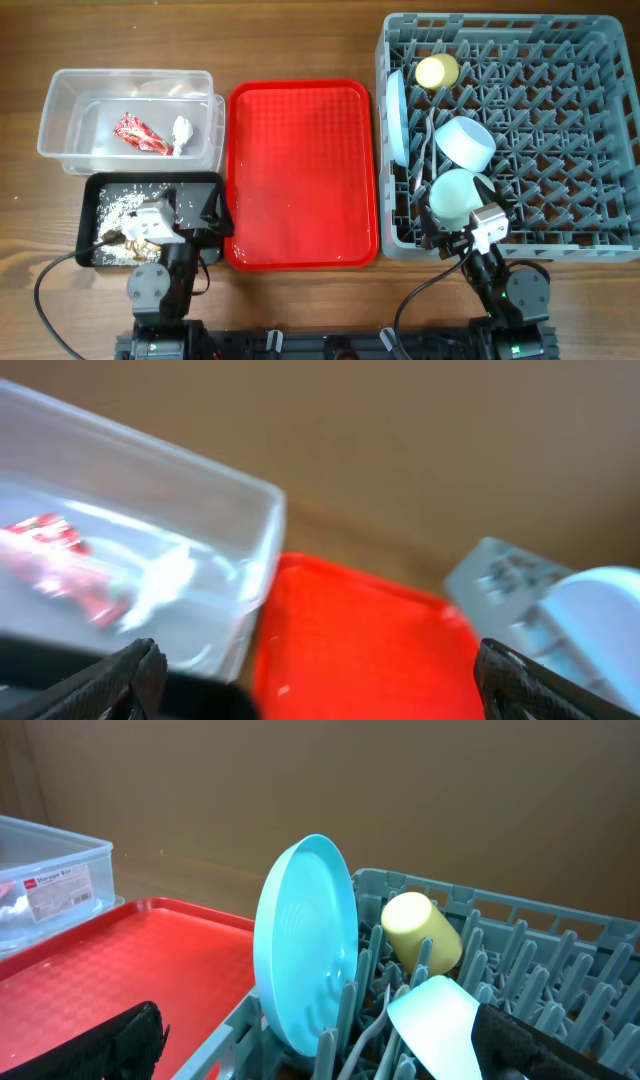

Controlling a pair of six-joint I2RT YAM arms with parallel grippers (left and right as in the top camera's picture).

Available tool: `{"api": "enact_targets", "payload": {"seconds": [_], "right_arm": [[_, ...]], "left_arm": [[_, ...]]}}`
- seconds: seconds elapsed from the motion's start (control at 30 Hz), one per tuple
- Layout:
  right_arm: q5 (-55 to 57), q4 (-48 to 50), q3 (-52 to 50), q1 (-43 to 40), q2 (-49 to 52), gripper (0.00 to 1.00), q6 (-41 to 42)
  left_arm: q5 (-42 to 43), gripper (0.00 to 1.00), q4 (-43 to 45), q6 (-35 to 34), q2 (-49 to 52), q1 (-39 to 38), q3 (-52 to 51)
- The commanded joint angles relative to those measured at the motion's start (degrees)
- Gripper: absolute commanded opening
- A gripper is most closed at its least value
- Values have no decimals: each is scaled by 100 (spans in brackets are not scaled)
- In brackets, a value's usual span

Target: Sort waste into correct bins and load items into the dishwasher rack

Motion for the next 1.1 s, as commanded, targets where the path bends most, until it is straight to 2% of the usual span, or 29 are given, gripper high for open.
{"api": "enact_targets", "payload": {"seconds": [0.0,0.13,1.07], "right_arm": [[7,37,-4,33,-68,100,-66],[7,37,-4,33,-68,100,-66],[7,37,-4,33,-68,100,-68]], "left_arm": [[-935,100,-612,625,-501,-208,-33],[-927,100,-568,970,-852,-232,-33],[-962,100,-581,1005,-850,-227,-33]]}}
